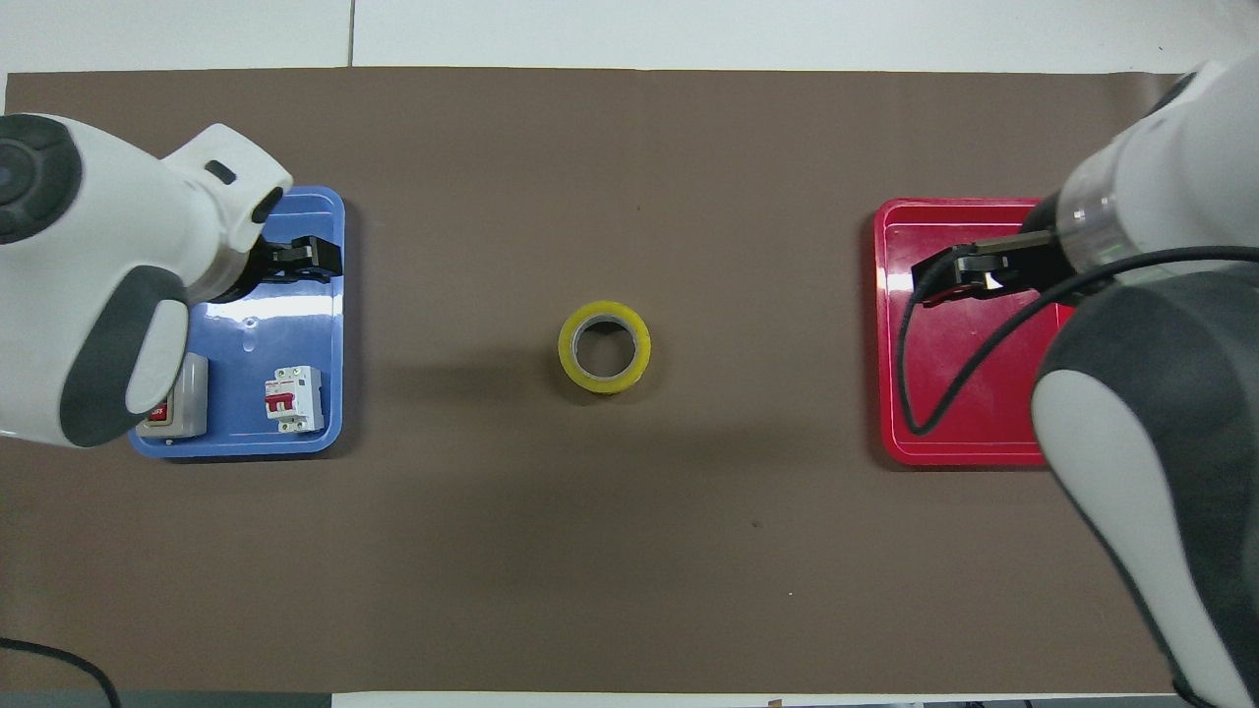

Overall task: Place and move tape with both arms
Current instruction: 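Retract the left gripper while the right gripper reaches the tape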

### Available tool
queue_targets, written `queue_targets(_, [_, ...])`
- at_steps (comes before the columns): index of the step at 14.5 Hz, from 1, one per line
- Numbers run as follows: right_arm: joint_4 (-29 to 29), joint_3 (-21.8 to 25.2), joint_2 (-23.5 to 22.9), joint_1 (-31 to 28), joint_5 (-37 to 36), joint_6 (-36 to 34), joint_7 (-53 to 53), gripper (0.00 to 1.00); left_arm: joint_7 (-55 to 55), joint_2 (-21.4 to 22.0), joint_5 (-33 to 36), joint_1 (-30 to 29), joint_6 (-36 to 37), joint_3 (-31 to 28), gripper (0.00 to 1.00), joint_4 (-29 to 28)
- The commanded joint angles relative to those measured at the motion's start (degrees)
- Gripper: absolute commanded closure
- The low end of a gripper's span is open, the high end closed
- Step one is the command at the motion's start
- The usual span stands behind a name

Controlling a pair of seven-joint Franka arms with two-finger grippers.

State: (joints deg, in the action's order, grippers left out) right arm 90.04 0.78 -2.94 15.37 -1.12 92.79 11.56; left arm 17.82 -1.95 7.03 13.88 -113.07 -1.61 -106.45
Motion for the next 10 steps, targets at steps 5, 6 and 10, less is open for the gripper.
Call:
queue_targets(5, [0.92, 0.1, -10.41, 11.69, 0.42, 14.94, 14.97, 0.0, -11.06, 1.51, -7.98, -9.65, 14.7, 0.11, 0.0, 13.26])
queue_targets(6, [1.36, 0.1, -11.46, 12.66, 0.42, 16.79, 15.85, 0.0, -10.97, 0.99, -9.39, -10.44, 15.85, 0.11, 0.0, 15.11])
queue_targets(10, [1.63, 0.19, -17.61, 16.09, 0.33, 24.26, 19.1, 0.0, -13.95, 2.12, -9.75, -11.59, 17.54, 0.02, 0.0, 14.43])
